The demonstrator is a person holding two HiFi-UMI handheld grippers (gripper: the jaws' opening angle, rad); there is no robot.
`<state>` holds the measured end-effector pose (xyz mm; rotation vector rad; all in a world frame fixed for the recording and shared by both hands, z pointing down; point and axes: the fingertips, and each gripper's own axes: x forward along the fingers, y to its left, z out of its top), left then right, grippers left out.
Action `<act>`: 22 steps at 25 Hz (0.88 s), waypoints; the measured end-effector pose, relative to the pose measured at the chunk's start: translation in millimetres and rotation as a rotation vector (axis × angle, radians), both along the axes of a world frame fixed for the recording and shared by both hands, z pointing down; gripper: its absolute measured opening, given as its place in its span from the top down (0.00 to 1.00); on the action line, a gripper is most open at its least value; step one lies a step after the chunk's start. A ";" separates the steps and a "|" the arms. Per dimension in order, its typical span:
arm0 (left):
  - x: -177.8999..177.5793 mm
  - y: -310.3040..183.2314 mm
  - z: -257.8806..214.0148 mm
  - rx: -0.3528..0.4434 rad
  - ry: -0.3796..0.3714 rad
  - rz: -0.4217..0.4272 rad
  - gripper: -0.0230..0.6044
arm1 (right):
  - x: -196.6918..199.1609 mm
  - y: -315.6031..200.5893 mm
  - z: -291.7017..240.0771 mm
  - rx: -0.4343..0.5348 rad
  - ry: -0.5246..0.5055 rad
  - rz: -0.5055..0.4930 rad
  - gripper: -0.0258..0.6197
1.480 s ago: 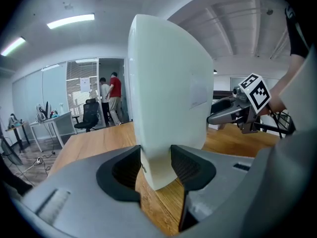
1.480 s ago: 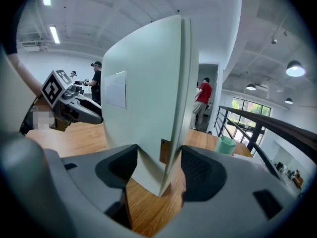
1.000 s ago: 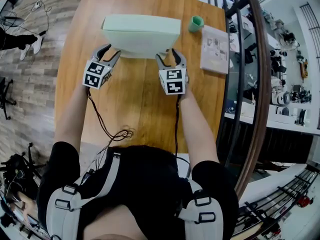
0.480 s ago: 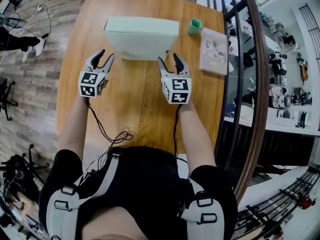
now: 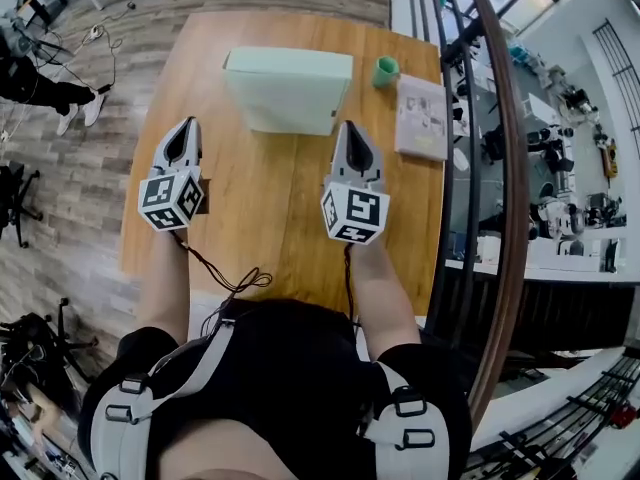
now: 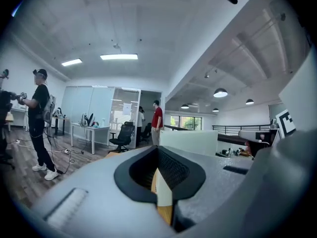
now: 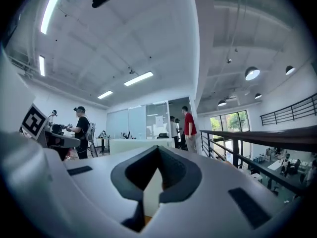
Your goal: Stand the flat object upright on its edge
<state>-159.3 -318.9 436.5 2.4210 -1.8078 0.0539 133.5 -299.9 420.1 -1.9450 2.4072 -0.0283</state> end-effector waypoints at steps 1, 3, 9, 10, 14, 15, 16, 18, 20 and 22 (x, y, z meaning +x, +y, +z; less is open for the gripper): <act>-1.6 6.5 -10.6 0.010 0.004 -0.012 0.96 | -2.1 4.7 -12.3 0.021 0.001 -0.004 0.95; -2.7 21.2 -28.5 0.023 0.002 -0.020 0.96 | -6.8 15.9 -35.7 0.055 0.009 -0.017 0.95; -0.5 64.4 -60.8 0.057 -0.029 -0.021 0.96 | -18.8 55.3 -83.7 0.131 0.022 -0.048 0.96; 1.1 70.6 -61.3 0.057 -0.022 -0.017 0.96 | -20.6 61.2 -84.5 0.129 0.012 -0.057 0.96; 14.5 78.3 -46.1 0.016 -0.026 0.013 0.96 | -24.9 67.9 -65.0 0.053 -0.015 -0.077 0.96; 18.7 79.9 -42.1 0.002 -0.022 0.022 0.96 | -23.5 68.9 -60.0 0.035 -0.009 -0.074 0.96; 23.1 82.1 -40.6 -0.006 -0.019 0.032 0.96 | -21.2 70.4 -57.3 0.023 0.000 -0.069 0.96; 30.8 86.5 -43.7 -0.003 -0.023 0.052 0.96 | -15.9 74.4 -56.8 0.019 0.020 -0.058 0.96; 35.0 91.5 -48.9 0.020 -0.037 0.063 0.96 | -12.7 81.1 -56.6 0.031 0.037 -0.048 0.96; 38.2 97.9 -52.0 0.045 -0.051 0.068 0.96 | -11.5 89.2 -55.2 0.045 0.043 -0.042 0.96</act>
